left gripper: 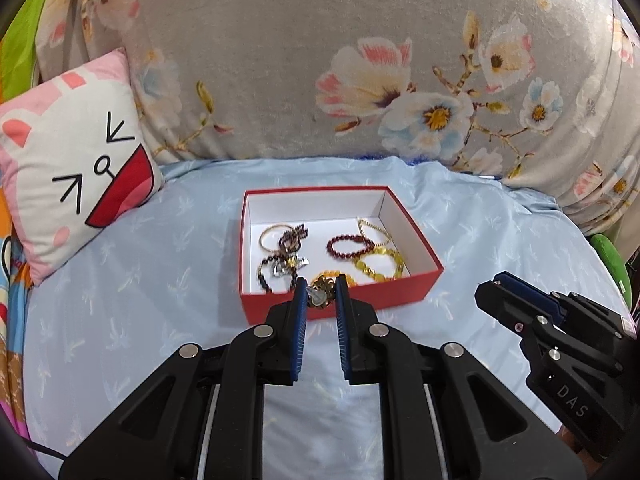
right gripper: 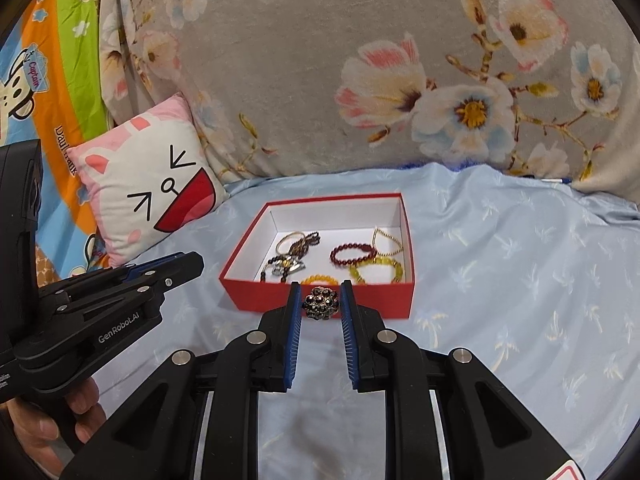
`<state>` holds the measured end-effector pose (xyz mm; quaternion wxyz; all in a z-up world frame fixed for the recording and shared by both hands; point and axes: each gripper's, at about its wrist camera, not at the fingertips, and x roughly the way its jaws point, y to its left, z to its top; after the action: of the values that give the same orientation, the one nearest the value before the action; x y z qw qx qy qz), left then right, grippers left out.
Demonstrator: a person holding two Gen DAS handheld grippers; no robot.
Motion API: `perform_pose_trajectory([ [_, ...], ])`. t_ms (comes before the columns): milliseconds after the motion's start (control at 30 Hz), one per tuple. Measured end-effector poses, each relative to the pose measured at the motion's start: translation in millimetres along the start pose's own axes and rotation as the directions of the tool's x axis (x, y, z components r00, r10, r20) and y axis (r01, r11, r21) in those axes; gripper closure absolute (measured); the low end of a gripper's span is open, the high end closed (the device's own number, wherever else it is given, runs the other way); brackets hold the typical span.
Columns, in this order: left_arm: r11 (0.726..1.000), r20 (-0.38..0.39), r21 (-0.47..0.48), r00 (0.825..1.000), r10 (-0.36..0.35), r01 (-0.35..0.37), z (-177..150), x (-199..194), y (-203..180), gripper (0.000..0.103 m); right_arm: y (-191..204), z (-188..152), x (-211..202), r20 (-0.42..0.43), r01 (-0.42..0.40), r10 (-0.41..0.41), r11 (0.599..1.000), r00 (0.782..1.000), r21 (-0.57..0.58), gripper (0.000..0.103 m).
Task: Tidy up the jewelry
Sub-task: 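Carry the gold flower ring in the right tool over the red box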
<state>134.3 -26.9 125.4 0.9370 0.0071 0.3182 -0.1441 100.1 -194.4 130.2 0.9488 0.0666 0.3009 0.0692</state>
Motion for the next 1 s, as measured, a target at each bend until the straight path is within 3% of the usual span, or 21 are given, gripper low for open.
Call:
perform_pose_trajectory([
  [533, 0.997, -0.018, 0.026, 0.997, 0.077, -0.077, 65.4, 78.3, 2.1, 0.089, -24.6, 74.5, 64.4, 0.008, 0.020, -0.020, 0.999, 1.000, 0.026, 0.085],
  [1000, 0.995, -0.119, -0.017, 0.988, 0.097, -0.100, 80.1, 159.6, 23.3, 0.089, -38.7, 88.2, 152.7, -0.082, 0.040, -0.035, 0.998, 0.996, 0.057, 0.085],
])
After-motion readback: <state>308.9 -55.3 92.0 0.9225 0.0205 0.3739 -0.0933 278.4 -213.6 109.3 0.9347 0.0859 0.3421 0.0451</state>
